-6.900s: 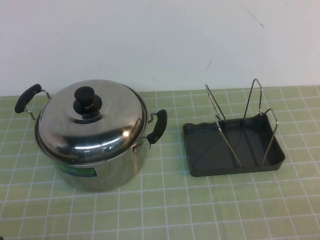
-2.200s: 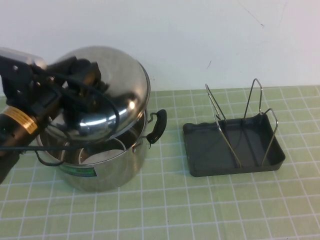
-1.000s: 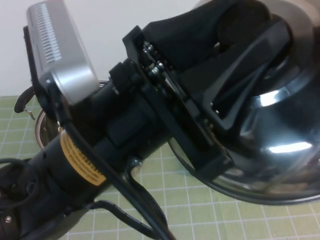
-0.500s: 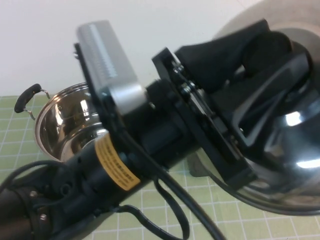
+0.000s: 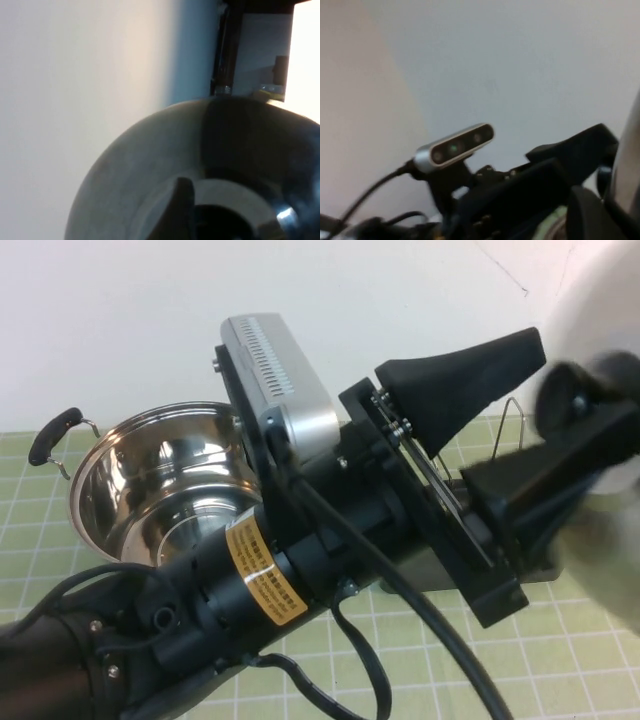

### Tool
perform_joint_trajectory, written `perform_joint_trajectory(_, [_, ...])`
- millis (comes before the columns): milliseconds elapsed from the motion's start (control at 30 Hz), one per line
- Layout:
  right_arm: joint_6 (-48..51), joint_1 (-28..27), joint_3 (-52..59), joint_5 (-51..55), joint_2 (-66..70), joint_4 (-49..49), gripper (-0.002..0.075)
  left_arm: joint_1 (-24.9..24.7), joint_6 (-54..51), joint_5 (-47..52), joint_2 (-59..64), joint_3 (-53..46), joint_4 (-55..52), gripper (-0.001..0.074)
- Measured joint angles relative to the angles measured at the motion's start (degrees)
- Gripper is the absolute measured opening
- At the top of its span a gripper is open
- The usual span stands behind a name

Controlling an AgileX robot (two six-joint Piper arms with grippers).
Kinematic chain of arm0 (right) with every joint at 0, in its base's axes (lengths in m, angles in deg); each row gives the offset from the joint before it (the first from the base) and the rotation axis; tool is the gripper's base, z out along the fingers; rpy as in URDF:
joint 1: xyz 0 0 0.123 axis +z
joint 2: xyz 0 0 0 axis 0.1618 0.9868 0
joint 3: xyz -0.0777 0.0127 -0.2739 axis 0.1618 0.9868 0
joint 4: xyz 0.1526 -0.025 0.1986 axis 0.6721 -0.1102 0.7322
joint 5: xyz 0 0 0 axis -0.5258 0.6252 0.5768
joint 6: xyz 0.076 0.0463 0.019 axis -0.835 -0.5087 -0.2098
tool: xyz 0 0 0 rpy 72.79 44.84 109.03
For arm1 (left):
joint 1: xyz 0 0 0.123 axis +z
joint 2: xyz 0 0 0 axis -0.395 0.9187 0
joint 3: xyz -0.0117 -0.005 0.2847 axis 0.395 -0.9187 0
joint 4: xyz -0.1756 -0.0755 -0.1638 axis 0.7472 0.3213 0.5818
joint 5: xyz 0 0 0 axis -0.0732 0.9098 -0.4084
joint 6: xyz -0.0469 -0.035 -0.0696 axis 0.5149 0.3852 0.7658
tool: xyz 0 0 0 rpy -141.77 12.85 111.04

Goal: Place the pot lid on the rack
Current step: Hand over the pot lid, then place the pot lid on the pot rack

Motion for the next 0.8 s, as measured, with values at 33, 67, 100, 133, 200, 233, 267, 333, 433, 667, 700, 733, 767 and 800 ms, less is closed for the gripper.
perform_joint_trajectory(33, [0.54, 0.0, 0.0, -1.73, 0.0, -0.62, 0.006, 0.0, 0.42, 0.21, 0.0, 0.0, -0.31, 0.0584])
perform_joint_trajectory(67, [0.84, 0.0, 0.0, -2.9, 0.21, -1.12, 0.006, 0.0, 0.53, 0.47, -0.13, 0.0, -0.72, 0.0623])
perform_joint_trajectory(100, [1.68, 0.0, 0.0, -4.45, 0.37, -1.51, 0.006, 0.0, 0.53, 0.78, -0.34, 0.0, -1.0, 0.0648])
perform_joint_trajectory(133, [2.37, -0.09, 0.0, -5.53, 0.59, -1.61, 0.006, -0.1, 0.53, 1.28, -0.53, 0.0, -1.1, 0.0661])
perform_joint_trajectory(200, [3.28, -0.09, 0.0, -6.83, 0.73, -1.61, 0.006, -0.05, 0.04, 3.5, -1.3, 0.0, -1.33, 0.068])
perform_joint_trajectory(233, [4.04, -0.09, 0.0, -7.5, 0.72, -1.61, 0.006, -0.05, -0.62, 4.97, -1.97, 0.0, -1.33, 0.0684])
perform_joint_trajectory(267, [4.61, -0.09, 0.0, -8.01, 0.72, -1.61, 0.006, -0.05, -1.45, 6.58, -2.52, 0.0, -1.33, 0.0687])
perform_joint_trajectory(333, [6.27, -0.09, 0.0, -8.93, 1.13, -1.61, 0.006, -0.05, -4.15, 12.14, -4.43, 0.0, -1.33, 0.0686])
perform_joint_trajectory(433, [8.34, -0.09, -0.59, -9.19, 3.43, -1.61, 0.006, -0.05, -6.85, 24.15, -8.22, 0.0, -0.96, 0.0619])
perform_joint_trajectory(667, [17.74, -0.09, -6.7, -2.39, 15.94, -1.61, 0.006, -0.18, -8.94, 51.46, -19.98, 0.0, -1.11, 0.0148])
perform_joint_trajectory(700, [19.02, -0.09, -7.91, -1.0, 18.51, -1.61, 0.006, -0.28, -9.09, 55.39, -21.67, 0.0, -1.11, 0.0097])
perform_joint_trajectory(733, [20.28, -0.09, -9.06, 0.3, 21.12, -1.61, 0.006, -0.28, -9.2, 58.49, -23.22, 0.0, -1.11, 0.0069])
perform_joint_trajectory(767, [21.27, -0.09, -9.94, 1.3, 23.25, -1.61, 0.006, -0.28, -9.45, 62.35, -24.7, 0.0, -1.11, 0.0045])
perform_joint_trajectory(800, [22.65, -0.09, -10.96, 2.34, 25.42, -1.61, 0.006, -0.28, -9.61, 66.14, -26.2, 0.0, -1.11, 0.0029])
